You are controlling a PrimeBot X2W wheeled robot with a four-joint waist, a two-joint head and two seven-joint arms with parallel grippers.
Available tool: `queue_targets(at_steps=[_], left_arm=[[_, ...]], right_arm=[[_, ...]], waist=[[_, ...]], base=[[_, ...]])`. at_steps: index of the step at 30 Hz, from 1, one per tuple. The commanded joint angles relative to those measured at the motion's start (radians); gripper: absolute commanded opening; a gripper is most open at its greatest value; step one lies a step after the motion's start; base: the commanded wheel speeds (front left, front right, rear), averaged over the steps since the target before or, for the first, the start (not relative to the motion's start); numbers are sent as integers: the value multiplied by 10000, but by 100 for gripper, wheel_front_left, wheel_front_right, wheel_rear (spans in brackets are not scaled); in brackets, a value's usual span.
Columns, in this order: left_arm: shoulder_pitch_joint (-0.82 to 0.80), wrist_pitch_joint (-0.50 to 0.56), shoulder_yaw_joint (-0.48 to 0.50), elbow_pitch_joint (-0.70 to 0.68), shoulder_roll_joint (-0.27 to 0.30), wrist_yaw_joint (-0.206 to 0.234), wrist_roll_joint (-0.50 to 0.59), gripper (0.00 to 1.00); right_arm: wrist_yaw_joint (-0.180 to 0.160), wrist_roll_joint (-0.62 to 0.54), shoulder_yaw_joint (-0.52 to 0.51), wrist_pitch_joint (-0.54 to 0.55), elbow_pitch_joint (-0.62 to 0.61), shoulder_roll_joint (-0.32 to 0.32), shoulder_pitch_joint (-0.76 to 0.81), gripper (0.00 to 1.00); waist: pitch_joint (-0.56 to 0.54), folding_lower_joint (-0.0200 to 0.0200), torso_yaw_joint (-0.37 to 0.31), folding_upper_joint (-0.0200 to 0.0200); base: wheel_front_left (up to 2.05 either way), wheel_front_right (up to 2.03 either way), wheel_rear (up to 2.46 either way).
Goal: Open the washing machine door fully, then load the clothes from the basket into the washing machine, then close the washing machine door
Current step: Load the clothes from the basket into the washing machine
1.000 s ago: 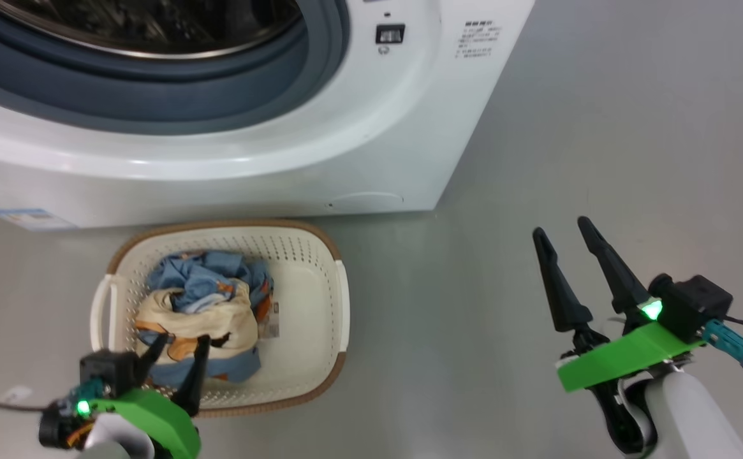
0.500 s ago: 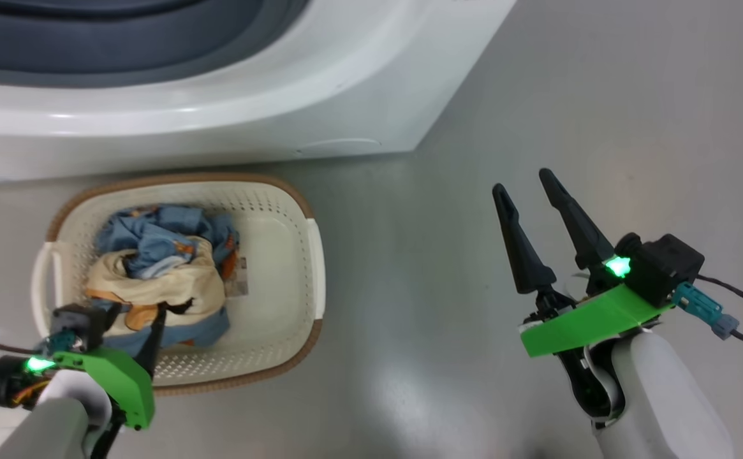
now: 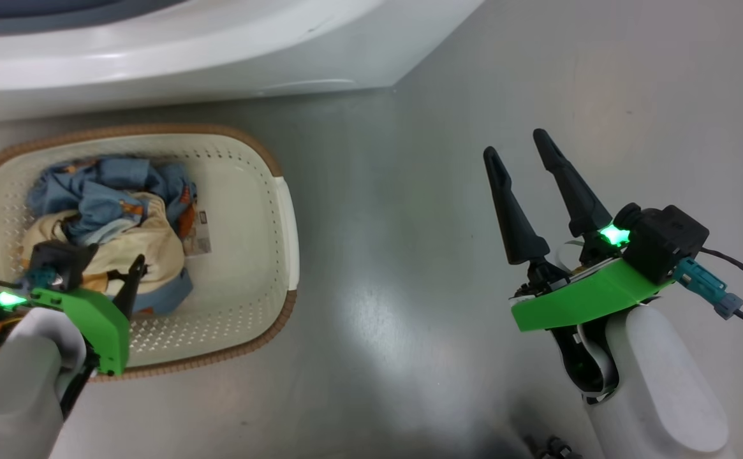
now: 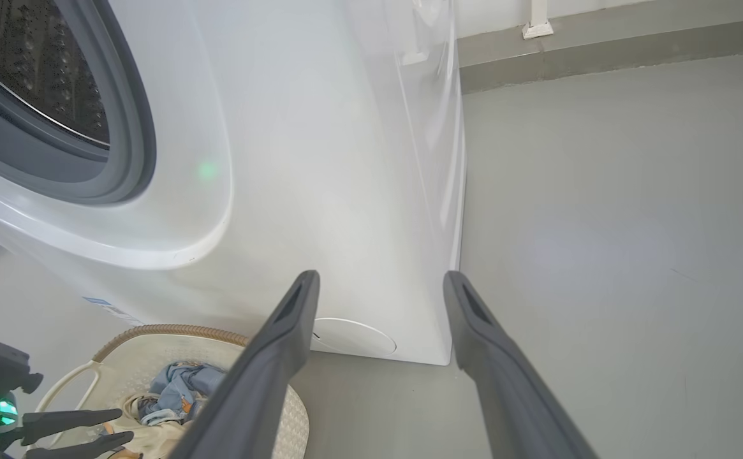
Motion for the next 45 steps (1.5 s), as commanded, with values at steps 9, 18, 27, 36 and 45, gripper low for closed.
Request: queue_targets(at_steps=[9,18,27,36,45], left_arm=[[-751,312,-1064,72,818,-29,-991,100],[-1469,361,-2064,100,1037,-29,-1707,100],[-1819,556,-2491,261,1164,-29,-2024,100],[-1911,804,-2659,284,1312,-29,-2021,100],[-1863,1022,-2696,163,1375,-29,-2094,0]], right_arm=[[16,129,398,-118,-441,127,-133,100],[16,120,475,-118,-641,128,-212,100],[16,156,562,-118,-701,129,-317,100],[16,228,818,-118,-772,129,-403,100],[16,175,870,-118,-771,129,-393,100]], waist=[[713,0,-227,0],[1286,0,-294,0],[1528,0,-341,0],[1612,0,-501,0],[1481,0,-557,0]], base=[[0,0,0],[0,0,0],[0,0,0],[0,0,0],[0,0,0]])
